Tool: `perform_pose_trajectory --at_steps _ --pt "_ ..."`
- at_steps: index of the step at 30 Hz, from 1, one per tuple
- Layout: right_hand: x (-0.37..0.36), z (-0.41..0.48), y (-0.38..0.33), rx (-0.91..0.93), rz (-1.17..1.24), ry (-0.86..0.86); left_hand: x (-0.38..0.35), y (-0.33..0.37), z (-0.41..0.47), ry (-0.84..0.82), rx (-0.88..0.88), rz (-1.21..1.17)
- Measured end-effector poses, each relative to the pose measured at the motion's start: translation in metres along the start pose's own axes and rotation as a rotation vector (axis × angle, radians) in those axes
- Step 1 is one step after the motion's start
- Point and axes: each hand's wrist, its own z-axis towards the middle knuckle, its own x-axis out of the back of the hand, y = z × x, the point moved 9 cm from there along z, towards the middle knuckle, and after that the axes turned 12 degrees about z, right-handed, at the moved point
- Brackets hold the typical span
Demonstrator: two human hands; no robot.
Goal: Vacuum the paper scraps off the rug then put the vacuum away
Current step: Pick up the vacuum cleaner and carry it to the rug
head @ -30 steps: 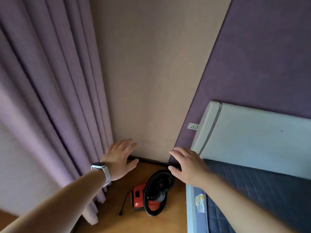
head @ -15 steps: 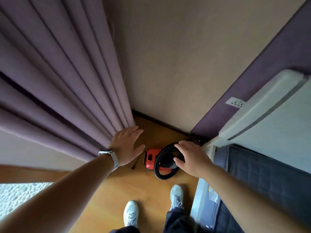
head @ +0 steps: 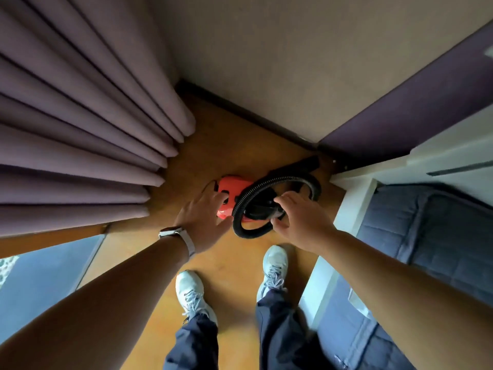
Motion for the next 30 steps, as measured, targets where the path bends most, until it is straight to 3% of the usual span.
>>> perform_pose_trajectory --at_steps 10,16,21,30 --pt "-0.140 0.050 0.071 -0.085 0.163 -0.047 -0.144 -0.035 0.088 -0.110 0.066 -0.100" --pt "-0.213 0.076 0.086 -0.228 0.330 -0.023 -0.181 -0.033 0.119 -0.154 -0.040 -0.173" --pt "-0.242 0.095 0.089 -0.285 0.431 0.084 -0.204 -0.031 0.130 -0.186 -0.081 -0.204" --pt "-0.250 0.088 0.107 -0.369 0.597 0.223 -0.205 -0.005 0.133 -0.131 0.018 -0.384"
